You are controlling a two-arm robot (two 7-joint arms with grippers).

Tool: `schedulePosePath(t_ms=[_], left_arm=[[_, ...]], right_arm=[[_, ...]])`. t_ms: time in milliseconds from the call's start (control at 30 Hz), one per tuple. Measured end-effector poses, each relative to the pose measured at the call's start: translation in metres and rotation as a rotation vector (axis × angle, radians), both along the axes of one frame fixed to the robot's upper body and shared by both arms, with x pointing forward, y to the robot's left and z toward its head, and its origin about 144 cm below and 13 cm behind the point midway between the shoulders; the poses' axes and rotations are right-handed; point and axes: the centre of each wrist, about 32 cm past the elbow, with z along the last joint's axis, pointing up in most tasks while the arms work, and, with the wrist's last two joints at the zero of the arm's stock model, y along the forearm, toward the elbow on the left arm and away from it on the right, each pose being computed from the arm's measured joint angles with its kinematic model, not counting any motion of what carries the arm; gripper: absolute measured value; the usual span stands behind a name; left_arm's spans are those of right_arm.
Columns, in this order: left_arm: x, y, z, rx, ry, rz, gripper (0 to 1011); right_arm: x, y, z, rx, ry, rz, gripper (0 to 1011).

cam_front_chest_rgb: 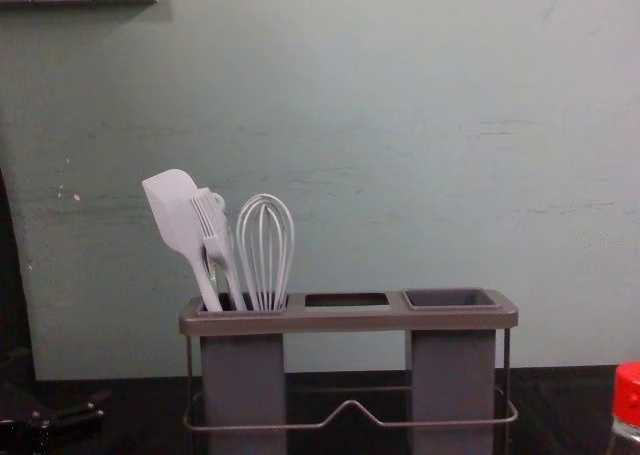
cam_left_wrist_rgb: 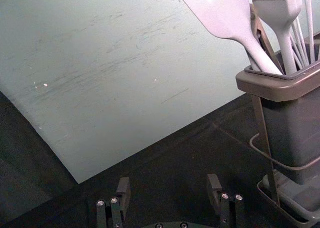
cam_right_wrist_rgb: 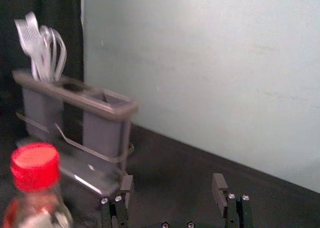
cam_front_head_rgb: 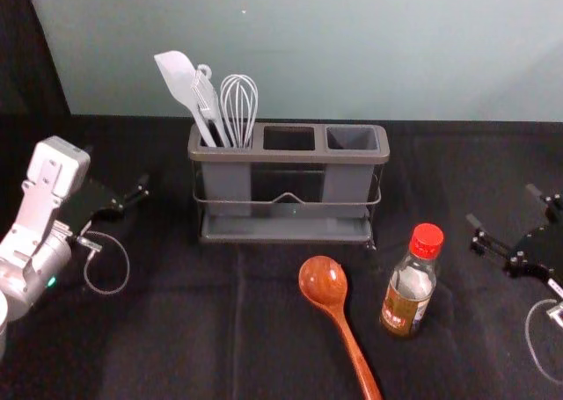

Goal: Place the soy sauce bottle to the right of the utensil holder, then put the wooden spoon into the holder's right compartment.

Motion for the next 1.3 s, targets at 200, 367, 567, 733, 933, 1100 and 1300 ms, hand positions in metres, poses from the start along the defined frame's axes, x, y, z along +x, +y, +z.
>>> schedulePosePath(t_ms=[200,367,567,733,933,1100,1300], left_arm=[[0.0,0.0,0.0,0.0,0.0,0.0,1005],[0.0,0.0,0.0,0.0,0.0,0.0,1005],[0.0,0.0,0.0,0.0,0.0,0.0,1005],[0.0,0.0,0.0,0.0,0.0,0.0,1005],[0.0,0.0,0.0,0.0,0.0,0.0,1005],[0.0,0.0,0.0,0.0,0.0,0.0,1005],[0.0,0.0,0.0,0.0,0.0,0.0,1005]], right_arm=[[-0.01,0.003,0.012,0.116,-0.032,0.042,1004],[-0.014,0.009,0.021,0.197,-0.05,0.096,1004],[-0.015,0.019,0.024,0.234,-0.043,0.152,1004],[-0.015,0.031,0.021,0.246,-0.016,0.197,1004],[-0.014,0.041,0.014,0.237,0.028,0.228,1004],[-0.012,0.045,0.008,0.221,0.063,0.24,1004],[-0.01,0.049,0.003,0.192,0.092,0.241,1004]])
